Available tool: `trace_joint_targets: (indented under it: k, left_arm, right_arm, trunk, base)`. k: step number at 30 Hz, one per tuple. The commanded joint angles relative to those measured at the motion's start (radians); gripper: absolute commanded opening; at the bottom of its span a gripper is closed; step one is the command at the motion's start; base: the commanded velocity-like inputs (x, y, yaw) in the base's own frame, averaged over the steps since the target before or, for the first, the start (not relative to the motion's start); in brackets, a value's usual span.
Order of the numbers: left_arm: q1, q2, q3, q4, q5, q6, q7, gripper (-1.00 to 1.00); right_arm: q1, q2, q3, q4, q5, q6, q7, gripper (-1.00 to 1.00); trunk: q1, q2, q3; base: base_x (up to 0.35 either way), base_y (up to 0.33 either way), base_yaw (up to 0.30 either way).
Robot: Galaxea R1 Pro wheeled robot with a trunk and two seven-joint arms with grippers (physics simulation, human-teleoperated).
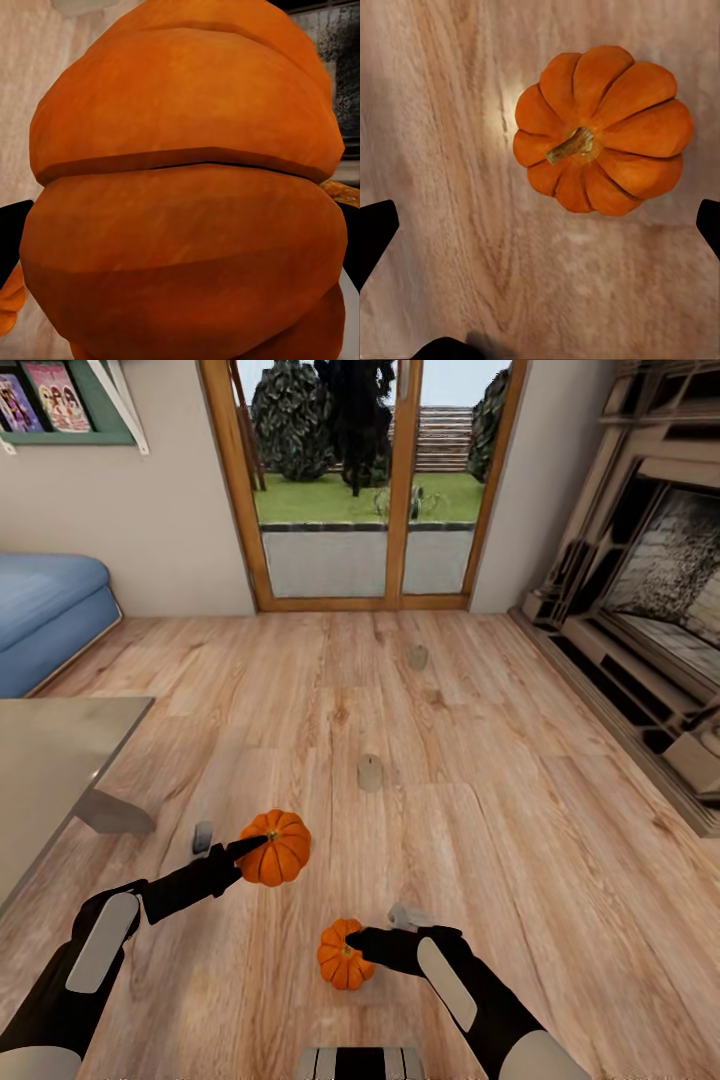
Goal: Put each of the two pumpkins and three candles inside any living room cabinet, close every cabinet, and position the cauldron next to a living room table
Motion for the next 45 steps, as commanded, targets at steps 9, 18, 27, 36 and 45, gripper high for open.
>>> trace_joint_targets:
  k: [9,18,27,36,45]
  left_arm:
    - [-0.001,0.002,0.003,0.0,0.002,0.008,-0.007,-1.0]
    - [0.001,0.002,0.006,0.0,0.002,0.008,-0.007,-1.0]
    - [0.001,0.003,0.007,-0.001,0.002,0.011,-0.007,-1.0]
    - [0.009,0.007,0.007,-0.089,0.003,0.057,-0.192,-1.0]
    - [0.089,0.011,0.007,-0.297,0.062,0.068,-0.336,-1.0]
  right_arm:
    - [0.0,-0.003,-0.075,-0.002,-0.013,-0.001,0.046,1.0]
    - [-0.006,-0.004,-0.129,-0.004,-0.006,0.0,0.044,1.0]
    - [-0.007,-0.019,-0.132,-0.007,-0.01,0.0,0.048,1.0]
    - [-0.007,-0.021,-0.132,-0.01,-0.013,0.0,0.051,1.0]
    - [-0.007,-0.02,-0.132,-0.011,-0.012,0.0,0.051,1.0]
  trunk:
    - [0.004,-0.002,-0.036]
    - [0.008,-0.005,-0.07]
    - [0.012,-0.007,-0.105]
    - [0.016,-0.009,-0.14]
    - [0.02,-0.011,-0.175]
  base:
    - [0.0,0.0,0.0]
    - [0.0,0.0,0.0]
    - [0.0,0.0,0.0]
    - [0.0,0.0,0.0]
    - [0.0,0.0,0.0]
